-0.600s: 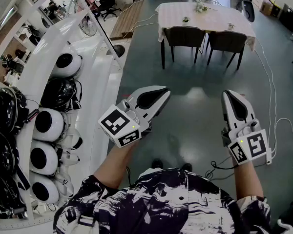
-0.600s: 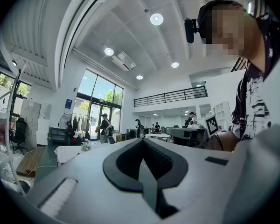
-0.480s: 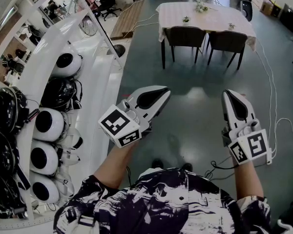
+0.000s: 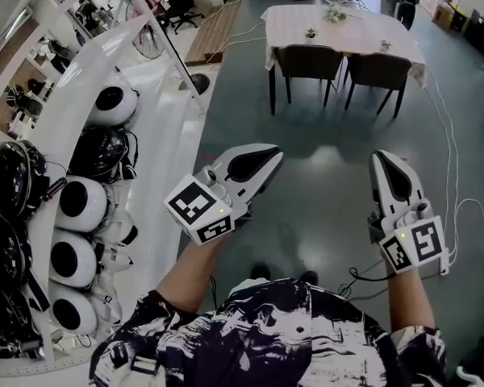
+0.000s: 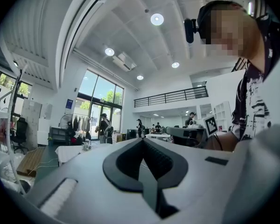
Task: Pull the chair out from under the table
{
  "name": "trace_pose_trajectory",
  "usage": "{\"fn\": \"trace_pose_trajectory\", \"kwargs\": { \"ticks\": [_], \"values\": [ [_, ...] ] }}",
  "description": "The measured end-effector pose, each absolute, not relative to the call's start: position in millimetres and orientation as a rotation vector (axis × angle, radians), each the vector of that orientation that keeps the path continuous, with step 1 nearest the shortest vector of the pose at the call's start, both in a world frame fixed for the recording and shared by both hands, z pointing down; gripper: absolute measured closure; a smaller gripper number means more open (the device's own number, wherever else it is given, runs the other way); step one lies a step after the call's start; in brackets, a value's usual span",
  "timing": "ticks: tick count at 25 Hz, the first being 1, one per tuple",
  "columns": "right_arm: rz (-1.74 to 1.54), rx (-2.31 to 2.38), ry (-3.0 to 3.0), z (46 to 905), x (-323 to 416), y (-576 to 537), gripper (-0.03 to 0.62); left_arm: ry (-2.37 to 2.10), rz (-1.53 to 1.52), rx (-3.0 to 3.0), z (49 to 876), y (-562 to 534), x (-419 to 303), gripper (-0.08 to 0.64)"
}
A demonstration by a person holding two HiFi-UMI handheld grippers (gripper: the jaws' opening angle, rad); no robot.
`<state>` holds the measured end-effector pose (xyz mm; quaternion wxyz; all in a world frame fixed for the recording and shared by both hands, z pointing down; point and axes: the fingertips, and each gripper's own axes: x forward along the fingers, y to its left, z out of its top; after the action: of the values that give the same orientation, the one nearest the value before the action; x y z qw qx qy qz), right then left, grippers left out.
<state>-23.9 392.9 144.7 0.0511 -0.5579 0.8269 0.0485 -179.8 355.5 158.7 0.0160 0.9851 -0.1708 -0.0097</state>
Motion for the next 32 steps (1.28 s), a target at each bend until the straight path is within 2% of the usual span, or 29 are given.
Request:
{"fn": "trace_pose_trajectory", "kwargs": {
  "ticks": [1,2,3,4,5,6,8,11,17,32],
  "values": [
    [0.135,-1.663,2.519,143.4,-24.6,393.6,0.587,-0.534,-0.044,3.071,157.4,355.9,-181.4,0.554],
    [0.126,-1.618,2.524,141.6,-26.2,394.0,0.552,-0.538,-0.072,3.087,154.7,356.3,-183.4,0.554],
    [0.131,-1.580,2.521,138.7,-26.9,394.4,0.335,-0.545,-0.110,3.109,150.5,356.6,-185.7,0.545],
    [0.163,-1.568,2.504,134.5,-25.4,395.2,0.259,-0.560,-0.151,3.129,145.7,356.0,-188.1,0.416],
    [0.220,-1.582,2.481,130.0,-22.5,396.6,0.201,-0.584,-0.188,3.143,140.9,354.2,-190.8,0.243],
    [0.282,-1.605,2.462,126.1,-20.1,398.3,0.145,-0.615,-0.215,3.153,136.7,351.8,-194.1,0.148],
    [0.342,-1.626,2.457,123.1,-19.4,400.6,0.093,-0.678,-0.239,3.171,131.2,348.0,-201.7,0.104],
    [0.348,-1.629,2.471,125.6,-18.7,401.5,0.074,-0.708,-0.241,3.186,129.7,346.4,-208.3,0.091],
    [0.312,-1.635,2.493,131.7,-10.0,399.5,0.074,-0.690,-0.180,3.207,136.5,345.3,-198.8,0.091],
    [0.235,-1.586,2.597,162.3,50.1,380.1,0.074,-0.648,-0.142,3.183,170.3,339.4,-116.0,0.091]
  ]
}}
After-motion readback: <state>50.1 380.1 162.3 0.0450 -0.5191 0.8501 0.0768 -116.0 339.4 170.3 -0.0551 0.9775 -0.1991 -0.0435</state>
